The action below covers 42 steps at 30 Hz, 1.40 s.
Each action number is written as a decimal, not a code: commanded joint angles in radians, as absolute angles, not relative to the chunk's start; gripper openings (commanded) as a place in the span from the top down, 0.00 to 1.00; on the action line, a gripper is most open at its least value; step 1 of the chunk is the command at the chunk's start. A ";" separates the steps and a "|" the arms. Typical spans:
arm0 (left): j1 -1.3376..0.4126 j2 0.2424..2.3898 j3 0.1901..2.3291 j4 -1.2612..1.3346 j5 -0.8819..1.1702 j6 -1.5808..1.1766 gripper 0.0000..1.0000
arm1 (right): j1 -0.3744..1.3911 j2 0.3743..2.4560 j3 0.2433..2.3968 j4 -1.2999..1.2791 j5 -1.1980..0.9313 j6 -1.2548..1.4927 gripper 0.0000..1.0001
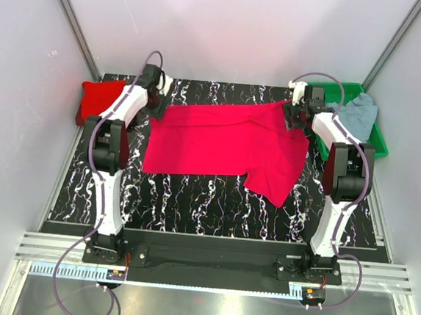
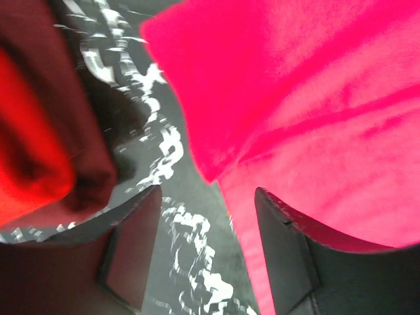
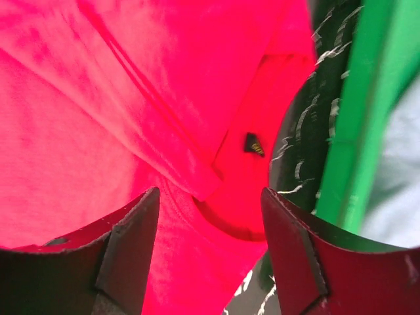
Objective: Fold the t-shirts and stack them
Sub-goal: Fold the tshirt
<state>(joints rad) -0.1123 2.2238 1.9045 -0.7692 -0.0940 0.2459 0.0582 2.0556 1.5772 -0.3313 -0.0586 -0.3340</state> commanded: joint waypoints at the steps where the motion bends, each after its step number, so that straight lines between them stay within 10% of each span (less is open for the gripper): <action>1: -0.101 2.077 1.936 -0.713 -0.086 0.215 0.35 | 0.054 1.944 1.670 -0.342 -0.048 -0.289 0.30; 42: -0.140 2.355 2.085 -0.795 0.215 0.123 0.39 | 0.070 2.404 2.112 -0.406 -0.450 -0.071 0.41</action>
